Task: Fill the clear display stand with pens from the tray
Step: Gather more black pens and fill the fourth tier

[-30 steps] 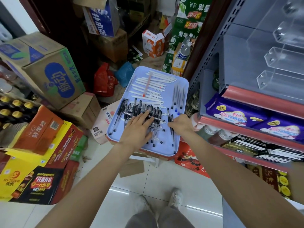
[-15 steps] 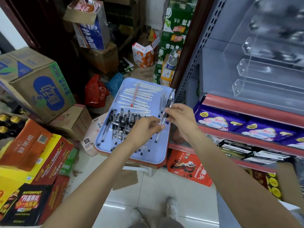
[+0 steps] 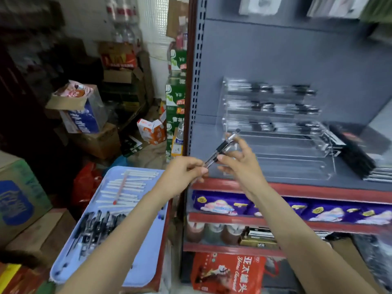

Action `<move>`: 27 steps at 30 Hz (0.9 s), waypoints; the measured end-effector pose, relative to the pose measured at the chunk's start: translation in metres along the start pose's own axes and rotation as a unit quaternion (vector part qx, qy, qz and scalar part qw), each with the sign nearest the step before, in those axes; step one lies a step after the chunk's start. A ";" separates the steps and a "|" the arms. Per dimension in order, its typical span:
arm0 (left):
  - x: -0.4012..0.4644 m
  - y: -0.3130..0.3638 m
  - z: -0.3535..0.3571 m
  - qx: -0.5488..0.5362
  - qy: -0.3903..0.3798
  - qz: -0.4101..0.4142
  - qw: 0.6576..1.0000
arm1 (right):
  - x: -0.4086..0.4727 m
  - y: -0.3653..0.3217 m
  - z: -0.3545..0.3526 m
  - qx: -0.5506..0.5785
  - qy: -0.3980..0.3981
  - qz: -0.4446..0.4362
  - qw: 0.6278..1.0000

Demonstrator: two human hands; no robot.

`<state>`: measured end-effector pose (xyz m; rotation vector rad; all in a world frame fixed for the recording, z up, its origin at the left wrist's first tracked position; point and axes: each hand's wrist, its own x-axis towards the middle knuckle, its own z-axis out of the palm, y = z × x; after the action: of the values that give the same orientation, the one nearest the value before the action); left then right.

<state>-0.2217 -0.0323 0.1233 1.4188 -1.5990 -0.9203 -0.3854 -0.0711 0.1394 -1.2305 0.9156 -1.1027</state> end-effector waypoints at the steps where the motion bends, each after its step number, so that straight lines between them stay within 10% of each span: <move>1: 0.012 0.009 0.008 0.014 0.008 0.012 1.000 | 0.005 -0.008 -0.017 -0.003 0.000 -0.012 1.000; 13: 0.124 0.078 0.082 0.156 0.241 0.084 0.954 | 0.080 -0.067 -0.197 0.042 0.084 -0.106 0.990; 27: 0.187 0.073 0.078 0.381 0.208 0.008 0.901 | 0.121 -0.079 -0.225 0.081 0.107 -0.109 0.985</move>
<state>-0.3338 -0.2095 0.1733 1.9482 -1.6886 0.0877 -0.5826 -0.2432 0.1925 -1.1109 0.8444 -1.4779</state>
